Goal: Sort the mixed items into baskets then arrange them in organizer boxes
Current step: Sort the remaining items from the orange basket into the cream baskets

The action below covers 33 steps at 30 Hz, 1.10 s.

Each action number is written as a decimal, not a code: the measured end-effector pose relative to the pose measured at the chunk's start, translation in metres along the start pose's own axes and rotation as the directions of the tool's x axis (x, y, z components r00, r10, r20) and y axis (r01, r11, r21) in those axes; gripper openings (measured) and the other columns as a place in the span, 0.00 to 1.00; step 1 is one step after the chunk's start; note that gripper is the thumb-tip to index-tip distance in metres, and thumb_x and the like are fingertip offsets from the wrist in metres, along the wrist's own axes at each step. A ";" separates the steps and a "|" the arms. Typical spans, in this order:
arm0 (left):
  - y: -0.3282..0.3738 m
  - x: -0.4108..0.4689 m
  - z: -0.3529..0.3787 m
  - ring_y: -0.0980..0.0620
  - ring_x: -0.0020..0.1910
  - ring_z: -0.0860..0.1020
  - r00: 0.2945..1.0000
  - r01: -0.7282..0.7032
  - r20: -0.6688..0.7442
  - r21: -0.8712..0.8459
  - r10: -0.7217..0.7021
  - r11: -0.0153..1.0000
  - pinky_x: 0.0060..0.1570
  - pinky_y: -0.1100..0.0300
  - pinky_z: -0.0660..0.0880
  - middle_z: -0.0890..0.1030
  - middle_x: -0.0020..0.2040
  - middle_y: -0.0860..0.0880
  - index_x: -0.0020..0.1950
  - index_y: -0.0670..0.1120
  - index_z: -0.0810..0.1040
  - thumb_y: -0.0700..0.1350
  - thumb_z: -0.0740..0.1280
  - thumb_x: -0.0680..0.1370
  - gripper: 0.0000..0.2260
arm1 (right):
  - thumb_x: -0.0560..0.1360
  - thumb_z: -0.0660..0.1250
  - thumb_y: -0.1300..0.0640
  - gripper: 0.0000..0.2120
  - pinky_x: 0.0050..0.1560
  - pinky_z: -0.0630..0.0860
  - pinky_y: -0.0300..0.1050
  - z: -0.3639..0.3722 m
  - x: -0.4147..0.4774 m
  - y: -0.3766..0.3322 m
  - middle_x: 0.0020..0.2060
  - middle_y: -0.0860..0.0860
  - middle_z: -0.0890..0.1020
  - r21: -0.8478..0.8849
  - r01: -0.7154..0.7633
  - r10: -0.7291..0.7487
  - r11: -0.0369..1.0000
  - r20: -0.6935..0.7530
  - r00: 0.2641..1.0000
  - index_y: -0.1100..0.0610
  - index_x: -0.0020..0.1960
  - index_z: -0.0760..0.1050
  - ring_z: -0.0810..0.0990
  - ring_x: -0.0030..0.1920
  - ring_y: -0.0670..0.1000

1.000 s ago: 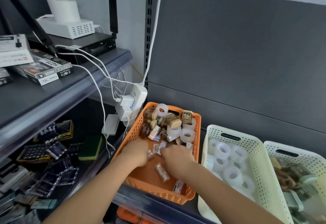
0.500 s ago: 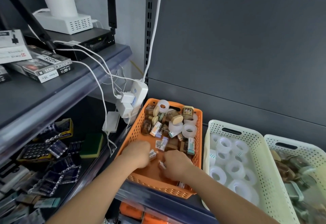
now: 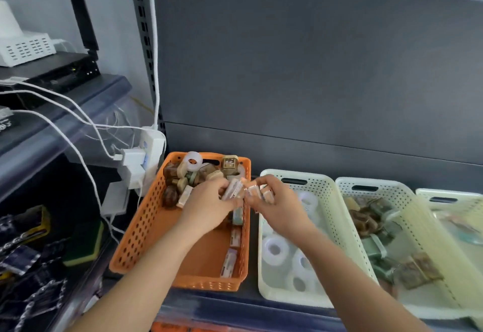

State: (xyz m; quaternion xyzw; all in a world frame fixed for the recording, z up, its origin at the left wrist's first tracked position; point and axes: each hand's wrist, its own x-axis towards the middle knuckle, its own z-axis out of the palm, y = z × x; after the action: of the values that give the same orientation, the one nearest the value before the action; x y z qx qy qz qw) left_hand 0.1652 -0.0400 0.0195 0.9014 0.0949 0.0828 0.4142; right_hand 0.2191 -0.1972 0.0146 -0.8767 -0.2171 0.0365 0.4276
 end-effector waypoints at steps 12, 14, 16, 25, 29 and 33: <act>0.147 0.021 0.166 0.56 0.34 0.75 0.992 -0.070 0.090 -0.144 0.084 0.987 0.37 0.56 0.74 0.79 0.37 0.55 0.41 0.50 0.76 0.45 0.77 0.67 0.11 | 0.75 0.67 0.49 0.06 0.35 0.68 0.41 -0.181 -0.045 0.135 0.37 0.43 0.76 -0.075 -0.124 0.108 0.989 -0.188 0.976 0.47 0.49 0.71 0.74 0.37 0.45; 0.175 0.025 0.199 0.60 0.33 0.74 0.988 -0.109 0.099 -0.127 0.122 0.986 0.34 0.62 0.71 0.78 0.37 0.57 0.41 0.52 0.75 0.47 0.77 0.67 0.11 | 0.75 0.66 0.49 0.06 0.35 0.67 0.42 -0.214 -0.053 0.162 0.36 0.43 0.76 -0.119 -0.151 0.123 0.981 -0.220 0.968 0.48 0.50 0.71 0.73 0.37 0.46; 0.202 0.027 0.232 0.61 0.35 0.74 0.979 -0.156 0.122 -0.090 0.166 0.984 0.32 0.66 0.66 0.78 0.38 0.58 0.43 0.53 0.74 0.48 0.76 0.68 0.12 | 0.76 0.65 0.49 0.07 0.37 0.69 0.44 -0.244 -0.060 0.188 0.36 0.46 0.78 -0.140 -0.203 0.168 0.969 -0.228 0.959 0.50 0.51 0.72 0.75 0.39 0.51; 0.280 0.043 0.351 0.50 0.43 0.75 0.899 -0.394 0.319 0.285 0.301 0.874 0.33 0.59 0.65 0.75 0.43 0.52 0.45 0.50 0.73 0.49 0.72 0.72 0.09 | 0.78 0.60 0.48 0.11 0.34 0.67 0.42 -0.325 -0.083 0.284 0.46 0.51 0.81 -0.356 -0.376 0.318 0.855 -0.211 0.924 0.52 0.56 0.73 0.76 0.40 0.51; 0.277 0.041 0.382 0.46 0.62 0.73 0.791 -0.606 0.491 0.547 0.364 0.578 0.66 0.47 0.65 0.75 0.63 0.45 0.66 0.44 0.72 0.41 0.63 0.77 0.16 | 0.78 0.60 0.52 0.21 0.58 0.70 0.46 -0.327 -0.091 0.314 0.59 0.53 0.74 -0.643 -0.271 0.287 0.716 -0.082 0.954 0.51 0.70 0.64 0.72 0.60 0.55; 0.278 0.040 0.389 0.47 0.67 0.70 0.710 -0.687 0.683 0.622 0.170 0.375 0.73 0.44 0.48 0.75 0.65 0.46 0.67 0.45 0.73 0.37 0.56 0.78 0.18 | 0.77 0.58 0.59 0.15 0.58 0.73 0.49 -0.323 -0.097 0.325 0.62 0.50 0.71 -0.692 -0.216 0.309 0.689 0.011 0.951 0.52 0.63 0.69 0.70 0.63 0.54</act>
State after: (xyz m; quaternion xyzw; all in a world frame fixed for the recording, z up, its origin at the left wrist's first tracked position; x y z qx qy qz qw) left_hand 0.3208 -0.4925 -0.0165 0.9581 -0.2408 -0.1074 -0.1117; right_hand 0.3254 -0.6502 -0.0418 -0.9897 -0.1139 0.0706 0.0506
